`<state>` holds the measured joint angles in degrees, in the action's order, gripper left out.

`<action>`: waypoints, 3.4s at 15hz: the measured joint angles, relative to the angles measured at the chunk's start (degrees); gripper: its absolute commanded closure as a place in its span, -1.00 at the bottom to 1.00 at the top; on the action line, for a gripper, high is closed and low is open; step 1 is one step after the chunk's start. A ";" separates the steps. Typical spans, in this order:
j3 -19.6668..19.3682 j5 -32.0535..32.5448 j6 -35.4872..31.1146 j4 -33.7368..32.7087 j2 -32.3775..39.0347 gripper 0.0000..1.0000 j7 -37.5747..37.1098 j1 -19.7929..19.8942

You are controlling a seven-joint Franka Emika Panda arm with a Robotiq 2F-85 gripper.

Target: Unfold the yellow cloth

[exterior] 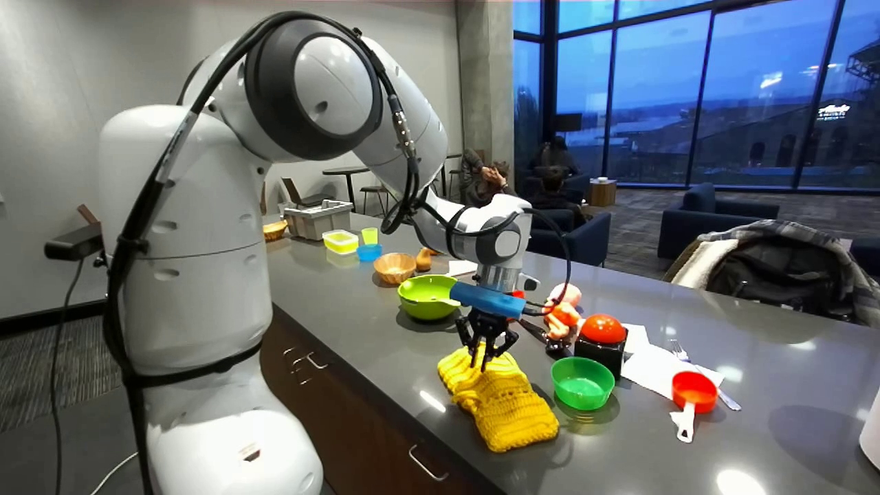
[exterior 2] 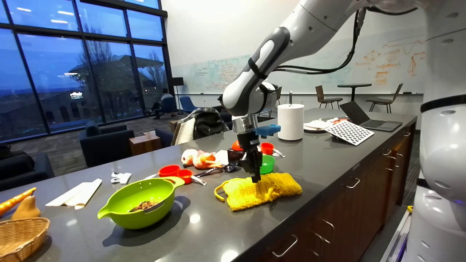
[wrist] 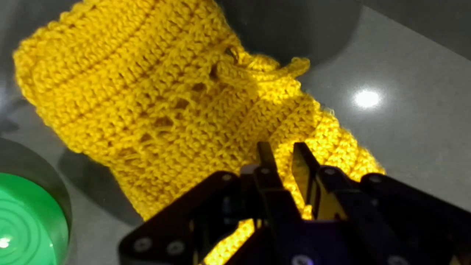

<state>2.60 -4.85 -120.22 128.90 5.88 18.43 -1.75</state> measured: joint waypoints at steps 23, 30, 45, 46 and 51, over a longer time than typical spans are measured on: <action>3.92 2.26 3.26 -8.78 6.82 1.00 0.82 -1.75; 4.69 3.53 3.30 -18.71 12.20 1.00 0.80 -3.37; 2.21 5.70 7.26 -22.76 19.49 1.00 -0.55 -0.40; 2.30 5.36 7.77 -22.72 19.49 1.00 -1.08 -0.41; 2.35 3.93 9.88 -21.62 19.49 1.00 -3.19 -0.39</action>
<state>4.95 -0.92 -110.34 107.28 25.38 15.23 -2.14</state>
